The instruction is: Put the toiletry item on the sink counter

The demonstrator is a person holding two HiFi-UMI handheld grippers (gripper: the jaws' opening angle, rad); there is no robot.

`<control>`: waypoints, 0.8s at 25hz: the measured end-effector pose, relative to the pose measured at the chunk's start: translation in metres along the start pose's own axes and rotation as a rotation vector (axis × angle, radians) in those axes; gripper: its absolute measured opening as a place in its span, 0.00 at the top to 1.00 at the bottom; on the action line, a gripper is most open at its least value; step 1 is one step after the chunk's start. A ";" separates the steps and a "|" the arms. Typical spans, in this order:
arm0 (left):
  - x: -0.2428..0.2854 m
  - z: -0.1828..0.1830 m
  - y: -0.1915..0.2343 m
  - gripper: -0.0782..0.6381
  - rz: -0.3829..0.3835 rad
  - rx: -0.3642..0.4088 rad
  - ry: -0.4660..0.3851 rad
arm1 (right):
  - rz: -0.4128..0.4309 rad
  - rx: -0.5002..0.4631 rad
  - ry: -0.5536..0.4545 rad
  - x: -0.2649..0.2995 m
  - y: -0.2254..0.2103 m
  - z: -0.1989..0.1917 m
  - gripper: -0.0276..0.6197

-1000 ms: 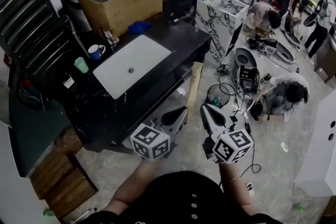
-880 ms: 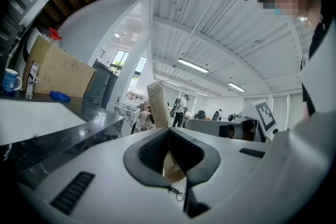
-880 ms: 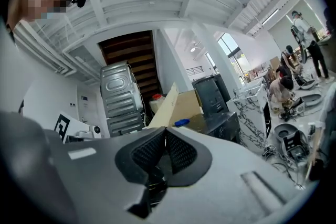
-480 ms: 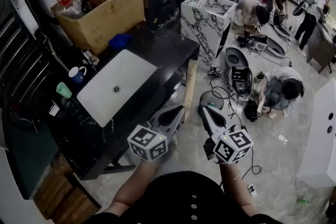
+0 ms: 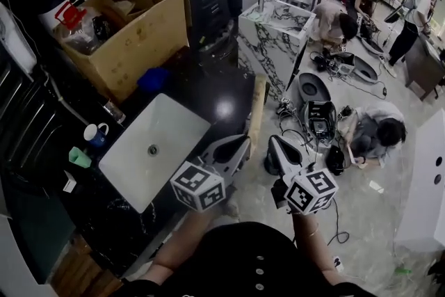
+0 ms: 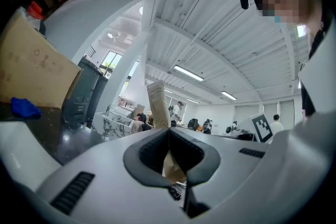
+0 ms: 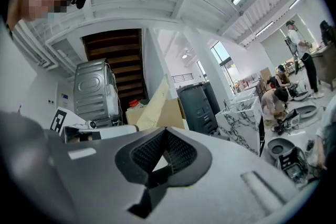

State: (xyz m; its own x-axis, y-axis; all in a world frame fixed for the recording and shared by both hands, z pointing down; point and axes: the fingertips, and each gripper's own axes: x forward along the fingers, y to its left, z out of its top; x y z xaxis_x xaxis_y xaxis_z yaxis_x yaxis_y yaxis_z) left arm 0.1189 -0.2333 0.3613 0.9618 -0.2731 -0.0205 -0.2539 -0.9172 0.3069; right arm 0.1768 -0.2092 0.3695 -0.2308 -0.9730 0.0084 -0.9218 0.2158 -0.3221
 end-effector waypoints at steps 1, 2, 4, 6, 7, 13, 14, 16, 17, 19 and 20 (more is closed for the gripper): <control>0.004 0.005 0.010 0.87 0.001 0.001 -0.001 | 0.000 -0.004 -0.006 0.011 -0.003 0.004 0.95; 0.007 0.010 0.019 0.87 0.003 -0.003 -0.001 | 0.001 -0.006 -0.009 0.021 -0.006 0.008 0.95; 0.015 0.019 0.035 0.87 -0.003 -0.018 -0.006 | 0.002 -0.007 -0.010 0.040 -0.010 0.012 0.95; 0.023 0.023 0.050 0.87 -0.013 -0.020 -0.011 | 0.001 -0.009 -0.005 0.056 -0.014 0.013 0.95; 0.028 0.024 0.057 0.87 -0.018 -0.020 -0.012 | -0.001 -0.009 -0.002 0.063 -0.017 0.012 0.95; 0.044 0.024 0.085 0.87 -0.018 -0.045 0.015 | 0.000 -0.013 0.012 0.094 -0.029 0.009 0.95; 0.046 0.022 0.089 0.87 -0.017 -0.050 0.020 | -0.002 -0.010 0.013 0.098 -0.031 0.009 0.95; 0.048 0.018 0.095 0.87 -0.013 -0.062 0.036 | -0.006 -0.001 0.024 0.102 -0.034 0.006 0.95; 0.048 0.015 0.096 0.87 -0.010 -0.065 0.045 | -0.007 0.005 0.031 0.104 -0.036 0.003 0.95; 0.048 0.009 0.102 0.87 0.001 -0.062 0.057 | -0.005 0.019 0.047 0.107 -0.038 -0.003 0.95; 0.048 0.006 0.106 0.87 0.009 -0.059 0.060 | -0.001 0.025 0.054 0.110 -0.039 -0.005 0.95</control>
State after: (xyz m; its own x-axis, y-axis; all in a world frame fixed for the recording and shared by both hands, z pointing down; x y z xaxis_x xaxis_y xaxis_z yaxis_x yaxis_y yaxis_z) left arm 0.1374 -0.3454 0.3875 0.9645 -0.2613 0.0393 -0.2574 -0.8956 0.3627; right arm 0.1857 -0.3239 0.3878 -0.2471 -0.9672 0.0594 -0.9142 0.2123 -0.3452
